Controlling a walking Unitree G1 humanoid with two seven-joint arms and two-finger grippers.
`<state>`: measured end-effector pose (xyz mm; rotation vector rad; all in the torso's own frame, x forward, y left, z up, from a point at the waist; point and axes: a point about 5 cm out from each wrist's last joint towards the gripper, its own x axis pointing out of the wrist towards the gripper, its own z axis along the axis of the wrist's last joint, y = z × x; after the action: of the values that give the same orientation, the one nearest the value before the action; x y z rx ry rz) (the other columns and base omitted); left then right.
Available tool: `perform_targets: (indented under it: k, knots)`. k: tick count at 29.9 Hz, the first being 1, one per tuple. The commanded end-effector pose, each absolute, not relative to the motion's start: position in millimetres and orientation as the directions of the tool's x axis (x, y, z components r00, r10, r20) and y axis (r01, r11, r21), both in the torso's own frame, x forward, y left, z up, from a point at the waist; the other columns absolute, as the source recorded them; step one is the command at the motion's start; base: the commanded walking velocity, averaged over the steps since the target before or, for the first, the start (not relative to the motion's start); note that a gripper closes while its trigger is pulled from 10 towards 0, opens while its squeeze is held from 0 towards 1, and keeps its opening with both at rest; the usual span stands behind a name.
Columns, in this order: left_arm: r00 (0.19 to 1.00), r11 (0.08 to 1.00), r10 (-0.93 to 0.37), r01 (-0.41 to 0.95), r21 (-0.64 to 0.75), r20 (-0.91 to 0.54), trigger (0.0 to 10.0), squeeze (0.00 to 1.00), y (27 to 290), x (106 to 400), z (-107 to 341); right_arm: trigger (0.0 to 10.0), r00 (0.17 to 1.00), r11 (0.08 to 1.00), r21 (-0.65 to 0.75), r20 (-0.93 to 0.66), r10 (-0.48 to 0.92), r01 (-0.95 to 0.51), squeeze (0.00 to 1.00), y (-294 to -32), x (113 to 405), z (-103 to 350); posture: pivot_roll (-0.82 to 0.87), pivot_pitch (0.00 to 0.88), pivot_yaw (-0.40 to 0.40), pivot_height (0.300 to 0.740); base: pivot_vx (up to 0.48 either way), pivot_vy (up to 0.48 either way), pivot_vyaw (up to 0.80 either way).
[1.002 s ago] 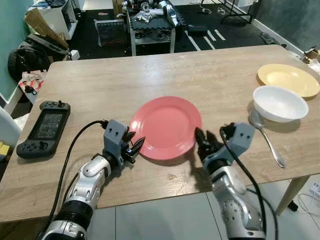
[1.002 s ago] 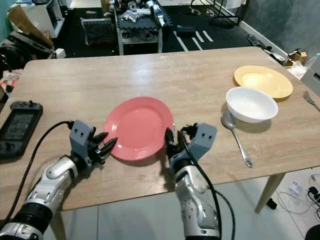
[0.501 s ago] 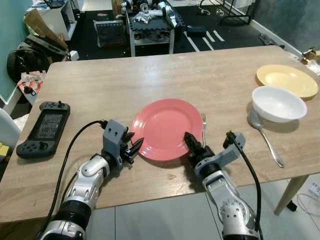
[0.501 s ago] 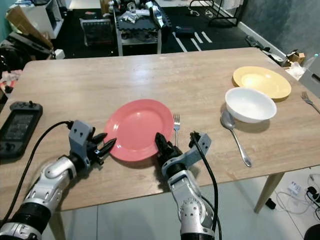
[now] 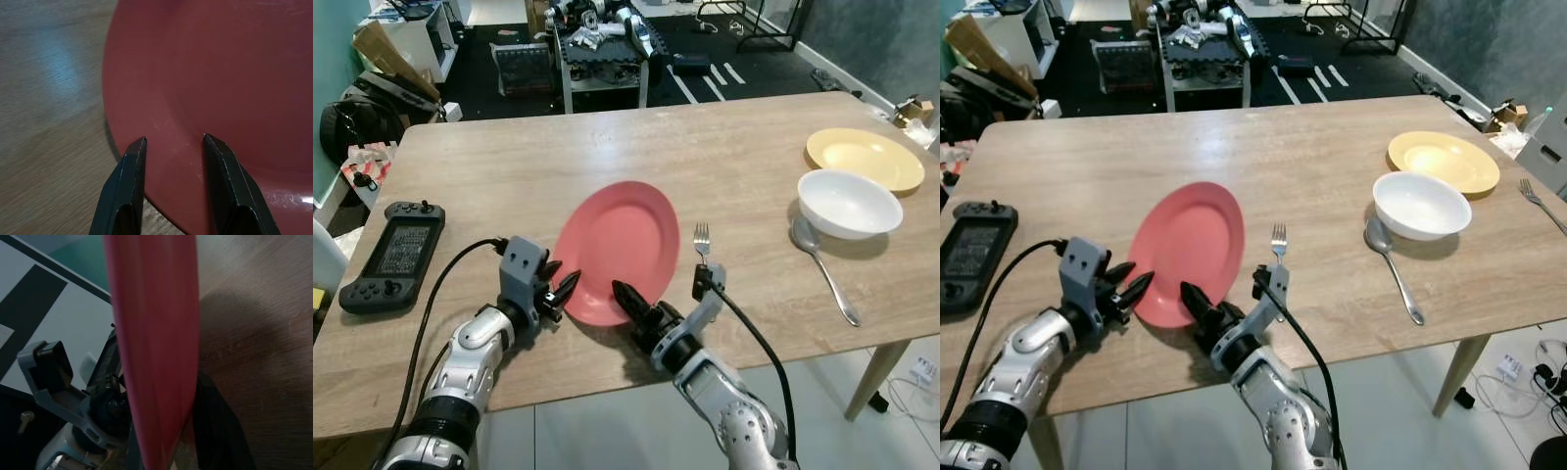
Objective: Setting the table
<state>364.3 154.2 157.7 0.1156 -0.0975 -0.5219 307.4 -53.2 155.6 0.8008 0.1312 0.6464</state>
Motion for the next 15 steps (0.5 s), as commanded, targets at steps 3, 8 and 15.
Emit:
perform_targets:
  k: [3,8,15]
  knots:
    - [0.858,0.851,-0.513,0.514,0.107,-0.034,10.0,0.00,151.3,358.5,134.0,0.0,0.798,0.501,0.762,0.035,0.601,-0.411,0.00,-34.0,301.6,131.2,0.06,0.176,0.094,0.740,0.000,0.000,0.00]
    - [0.860,0.853,-0.510,0.510,0.110,-0.030,10.0,0.00,152.3,359.5,136.6,0.0,0.855,0.536,0.754,0.065,0.515,-0.380,0.00,-49.7,310.2,138.2,0.06,0.175,0.098,0.740,0.000,0.000,0.00]
    - [0.869,0.873,-0.486,0.480,0.085,0.090,10.0,0.00,156.3,356.9,170.6,0.0,0.903,0.603,0.711,0.110,0.415,-0.363,0.00,-67.5,316.0,150.4,0.07,0.182,0.107,0.740,0.000,0.000,0.00]
